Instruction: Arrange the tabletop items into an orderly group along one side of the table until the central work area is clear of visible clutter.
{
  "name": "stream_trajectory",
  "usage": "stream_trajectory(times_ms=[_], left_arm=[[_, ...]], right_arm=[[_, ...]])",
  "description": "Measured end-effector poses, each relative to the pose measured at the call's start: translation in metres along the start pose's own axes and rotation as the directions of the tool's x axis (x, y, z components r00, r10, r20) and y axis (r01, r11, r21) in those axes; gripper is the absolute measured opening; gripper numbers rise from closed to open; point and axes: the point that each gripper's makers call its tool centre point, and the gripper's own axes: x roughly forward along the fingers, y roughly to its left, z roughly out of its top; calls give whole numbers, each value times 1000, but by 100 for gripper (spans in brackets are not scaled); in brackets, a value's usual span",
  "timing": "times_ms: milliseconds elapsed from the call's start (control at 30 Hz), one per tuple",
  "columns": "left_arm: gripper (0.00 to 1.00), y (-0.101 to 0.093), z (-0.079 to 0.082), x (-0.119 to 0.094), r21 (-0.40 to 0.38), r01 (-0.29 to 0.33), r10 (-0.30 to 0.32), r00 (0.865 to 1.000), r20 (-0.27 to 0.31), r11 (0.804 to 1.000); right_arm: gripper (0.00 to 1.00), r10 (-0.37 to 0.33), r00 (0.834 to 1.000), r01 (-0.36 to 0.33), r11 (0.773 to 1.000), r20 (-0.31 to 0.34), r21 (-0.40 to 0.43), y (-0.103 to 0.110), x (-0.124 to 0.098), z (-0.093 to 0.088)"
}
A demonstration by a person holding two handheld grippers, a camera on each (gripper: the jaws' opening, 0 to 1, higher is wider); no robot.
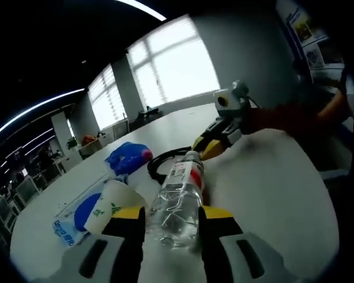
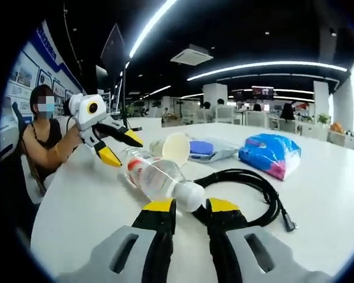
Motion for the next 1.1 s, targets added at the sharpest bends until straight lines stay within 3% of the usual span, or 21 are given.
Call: stream_trajectory(times_ms=[367,600,1100], left_arm=[[40,-5,-5,4,-16,17,-18,1000,-21,1000],[39,-5,-6,7,-8,17,-17,1000,-25,1000],[38,-5,-7,5,-10,33,-33,999,-18,999]], right_arm=[[23,87,996,-87,996,-20,19,-1,5,-6],[22,136,991,-136,991,-12,-19,0,7,-5],[22,267,963,-268,963,44,17,5,4,0]])
